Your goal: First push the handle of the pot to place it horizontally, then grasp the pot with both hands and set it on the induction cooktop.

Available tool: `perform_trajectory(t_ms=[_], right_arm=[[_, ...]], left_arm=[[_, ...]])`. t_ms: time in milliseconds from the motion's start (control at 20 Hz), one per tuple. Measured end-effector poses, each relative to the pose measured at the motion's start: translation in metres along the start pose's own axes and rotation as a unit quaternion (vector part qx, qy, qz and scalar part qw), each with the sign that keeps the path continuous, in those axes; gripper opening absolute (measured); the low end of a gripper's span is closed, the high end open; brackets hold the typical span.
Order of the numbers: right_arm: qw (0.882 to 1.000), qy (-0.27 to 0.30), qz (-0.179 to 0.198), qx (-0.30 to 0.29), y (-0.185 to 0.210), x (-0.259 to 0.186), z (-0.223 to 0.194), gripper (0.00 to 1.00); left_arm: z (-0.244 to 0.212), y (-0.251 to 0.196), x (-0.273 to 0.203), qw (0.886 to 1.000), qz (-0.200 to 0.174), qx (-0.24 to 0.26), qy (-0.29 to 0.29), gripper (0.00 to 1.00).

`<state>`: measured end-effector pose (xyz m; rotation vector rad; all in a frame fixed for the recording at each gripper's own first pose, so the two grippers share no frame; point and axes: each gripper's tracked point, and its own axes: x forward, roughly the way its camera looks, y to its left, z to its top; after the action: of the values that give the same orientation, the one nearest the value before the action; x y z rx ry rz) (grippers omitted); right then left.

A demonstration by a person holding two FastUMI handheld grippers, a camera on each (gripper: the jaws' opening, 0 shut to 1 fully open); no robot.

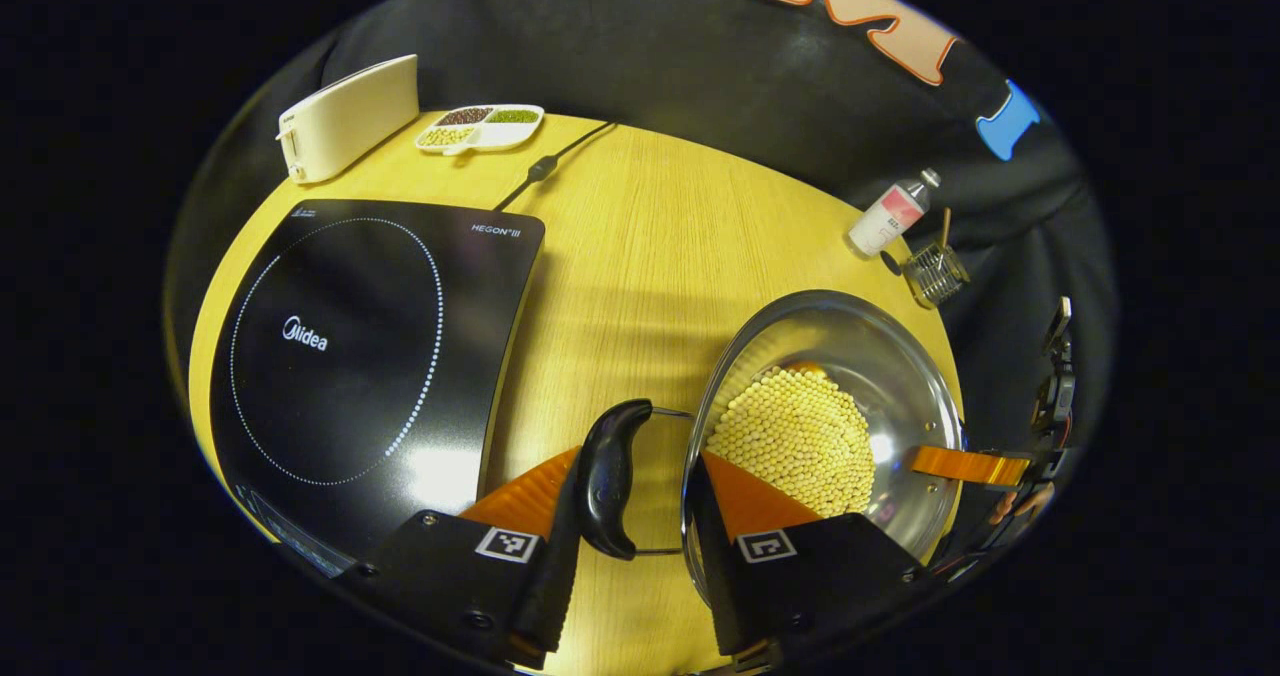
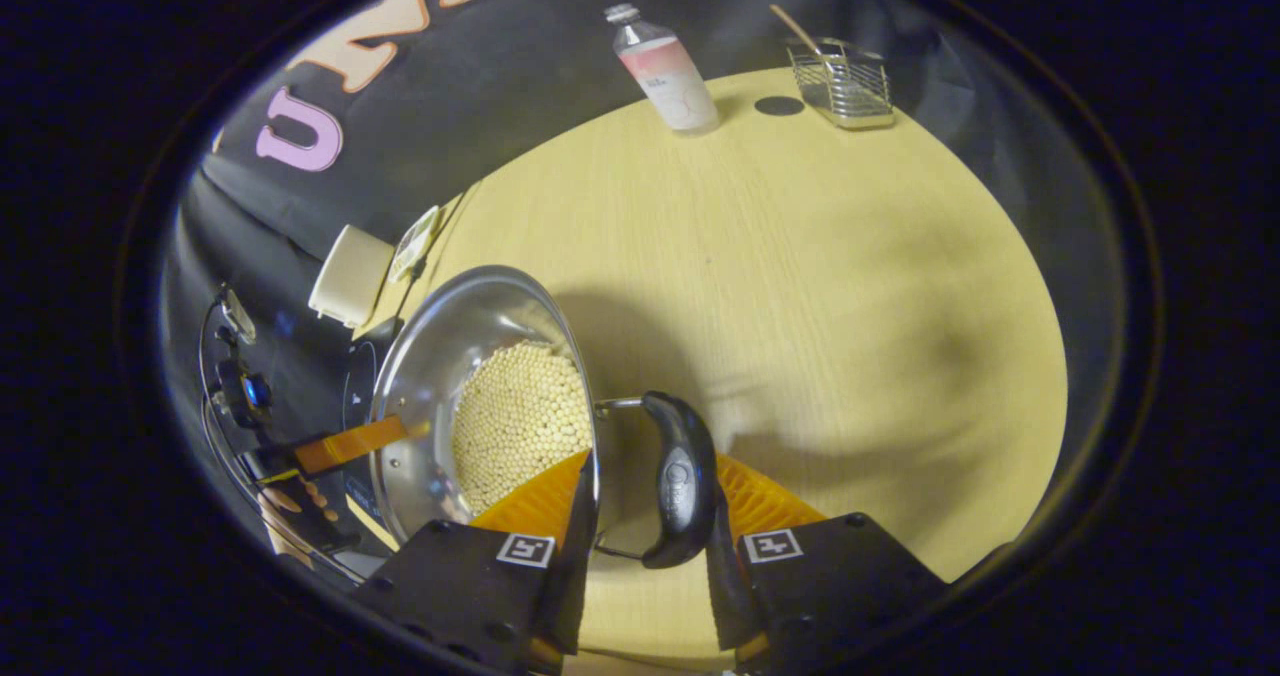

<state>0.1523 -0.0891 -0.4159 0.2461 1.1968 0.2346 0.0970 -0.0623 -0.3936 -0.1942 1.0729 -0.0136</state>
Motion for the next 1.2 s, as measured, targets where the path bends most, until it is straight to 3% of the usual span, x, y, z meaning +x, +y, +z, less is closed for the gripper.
perform_trajectory(t_ms=[300,350,400,700,1050,1100,1150,1200], right_arm=[[1.0,-0.01,0.01,-0.013,0.007,-0.02,-0.004,0.54],[1.0,-0.011,0.01,-0.016,0.009,-0.024,-0.005,0.5],[1.0,-0.013,0.011,-0.018,0.012,-0.029,-0.007,0.47],[0.999,-0.011,0.015,-0.028,0.038,-0.048,-0.02,0.47],[0.999,-0.018,0.014,-0.038,0.098,-0.051,-0.041,0.47],[0.999,-0.018,0.013,-0.034,0.11,-0.049,-0.045,0.54],[0.999,-0.019,0.013,-0.031,0.123,-0.048,-0.048,0.47],[0.999,-0.019,0.014,-0.027,0.136,-0.048,-0.053,0.47]], left_arm=[[-0.003,-0.005,-0.025,1.0,-0.003,0.002,-0.027,0.58],[-0.005,-0.004,-0.03,1.0,-0.003,0.0,-0.027,0.55],[-0.007,-0.003,-0.034,1.0,-0.003,-0.001,-0.029,0.6],[-0.009,0.012,-0.067,0.999,0.002,0.001,-0.045,0.58],[0.001,0.062,-0.097,0.998,-0.004,0.002,-0.057,0.6],[0.003,0.073,-0.102,0.998,-0.004,0.003,-0.06,0.58],[0.008,0.083,-0.107,0.998,-0.004,0.006,-0.063,0.6],[0.012,0.096,-0.111,0.998,-0.005,0.009,-0.065,0.6]])
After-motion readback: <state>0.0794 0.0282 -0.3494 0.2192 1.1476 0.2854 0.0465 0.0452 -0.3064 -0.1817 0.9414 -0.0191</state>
